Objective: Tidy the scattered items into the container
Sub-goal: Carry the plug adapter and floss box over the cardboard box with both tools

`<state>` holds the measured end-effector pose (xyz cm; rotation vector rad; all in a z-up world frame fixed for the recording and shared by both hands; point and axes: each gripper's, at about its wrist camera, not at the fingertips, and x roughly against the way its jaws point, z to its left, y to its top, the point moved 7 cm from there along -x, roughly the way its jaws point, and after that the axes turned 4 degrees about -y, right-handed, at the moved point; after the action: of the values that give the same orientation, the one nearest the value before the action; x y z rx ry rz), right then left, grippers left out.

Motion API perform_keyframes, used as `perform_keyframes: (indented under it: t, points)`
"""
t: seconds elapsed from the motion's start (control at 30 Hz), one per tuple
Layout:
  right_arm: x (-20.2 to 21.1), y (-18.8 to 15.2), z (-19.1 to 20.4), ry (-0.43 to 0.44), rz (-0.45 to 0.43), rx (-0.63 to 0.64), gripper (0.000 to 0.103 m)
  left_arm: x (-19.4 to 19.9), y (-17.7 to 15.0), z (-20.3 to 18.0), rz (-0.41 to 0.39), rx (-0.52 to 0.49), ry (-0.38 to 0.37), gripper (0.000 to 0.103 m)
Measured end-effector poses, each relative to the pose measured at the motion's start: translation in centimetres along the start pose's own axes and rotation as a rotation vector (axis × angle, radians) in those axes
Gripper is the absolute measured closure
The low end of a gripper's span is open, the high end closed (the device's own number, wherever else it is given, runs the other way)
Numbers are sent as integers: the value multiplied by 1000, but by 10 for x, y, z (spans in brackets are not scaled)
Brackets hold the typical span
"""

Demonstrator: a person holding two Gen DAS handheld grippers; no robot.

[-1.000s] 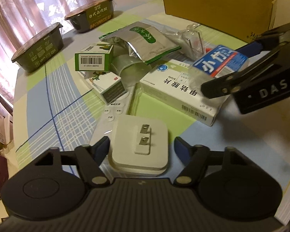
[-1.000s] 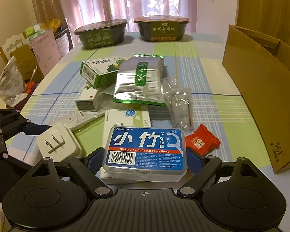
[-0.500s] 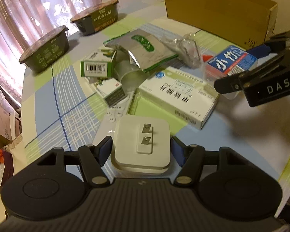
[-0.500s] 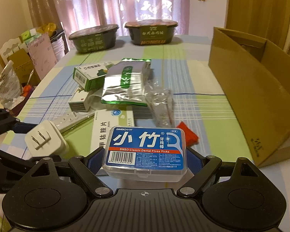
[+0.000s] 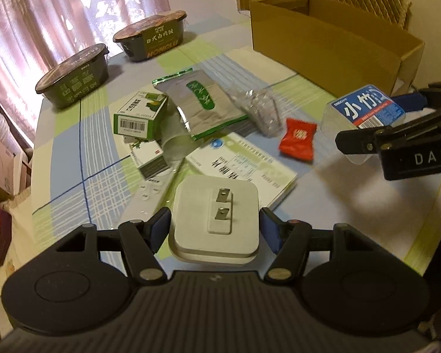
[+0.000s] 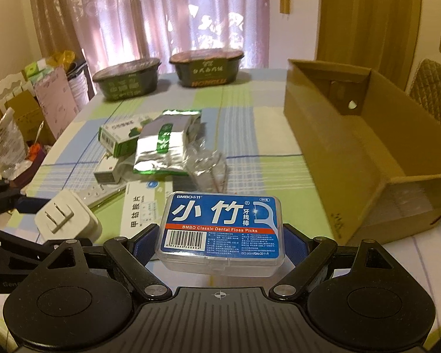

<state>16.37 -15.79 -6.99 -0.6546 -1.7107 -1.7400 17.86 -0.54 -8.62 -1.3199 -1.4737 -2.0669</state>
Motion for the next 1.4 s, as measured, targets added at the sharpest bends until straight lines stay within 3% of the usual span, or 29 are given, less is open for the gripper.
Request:
perform_keyframes:
  t: [0.27, 0.63, 1.0, 1.4]
  points:
    - [29, 20, -38, -46, -56, -14, 14, 15, 31, -34, -42, 24, -31, 42]
    - [55, 67, -120, -131, -118, -50, 14, 18, 110, -91, -131, 29, -106, 42]
    - [45, 94, -215, -183, -115, -17, 14, -8, 183, -156, -160, -16, -159, 42]
    - [18, 103, -281, -210, -84, -28, 14, -53, 221, -207, -164, -66, -214, 42]
